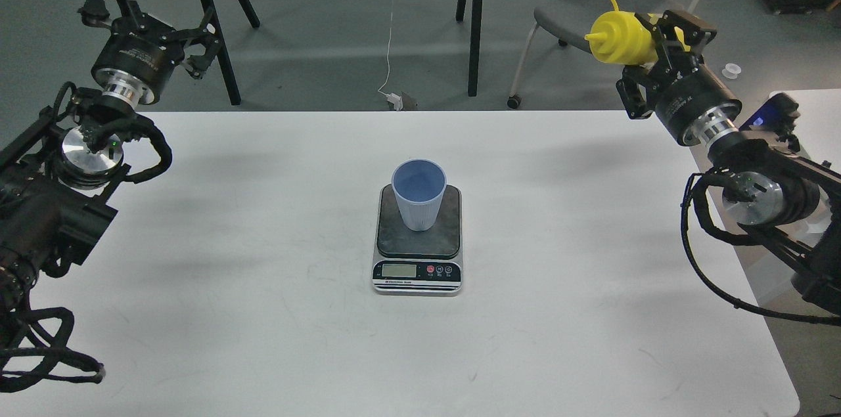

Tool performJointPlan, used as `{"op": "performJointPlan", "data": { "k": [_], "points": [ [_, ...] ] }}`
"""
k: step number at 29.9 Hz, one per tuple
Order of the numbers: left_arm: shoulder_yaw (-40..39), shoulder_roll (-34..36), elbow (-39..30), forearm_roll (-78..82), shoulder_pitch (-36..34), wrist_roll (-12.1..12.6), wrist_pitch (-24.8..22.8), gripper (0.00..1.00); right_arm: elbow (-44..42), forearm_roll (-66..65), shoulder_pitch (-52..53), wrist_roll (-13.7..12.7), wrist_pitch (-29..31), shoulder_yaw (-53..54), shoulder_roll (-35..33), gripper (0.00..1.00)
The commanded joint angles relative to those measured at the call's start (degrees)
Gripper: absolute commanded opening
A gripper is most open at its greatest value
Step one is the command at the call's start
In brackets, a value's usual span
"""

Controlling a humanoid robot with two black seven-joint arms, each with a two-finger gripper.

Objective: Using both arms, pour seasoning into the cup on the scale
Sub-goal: 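Lower the yellow bottle back onto the table beside the scale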

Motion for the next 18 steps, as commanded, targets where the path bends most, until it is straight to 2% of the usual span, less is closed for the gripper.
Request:
{"op": "performJointPlan", "data": {
  "k": [1,4,8,18],
  "points": [
    [0.09,0.36,-2.17,0.02,-0.01,0.15,0.05,0.99,0.84,8.86,-6.72,0.27,2.65,6.57,0.76,0.41],
    [0.17,0.54,-2.35,0.02,0.07,0.41,0.05,0.99,0.49,12.3,-13.32,0.18,3.7,13.87,3.91,0.41],
    [0.26,0.01,-2.44,0.11,0.42,0.5,0.23,0.99,0.49,12.48,-21.67,-0.17,8.35,20.91,9.45,0.41],
    [0.35,0.27,-2.44,0.72,0.34,0.68,0.4,0.99,0.4,12.48,-29.42,-0.08,20.48,22.15,13.33,0.42]
  ]
}}
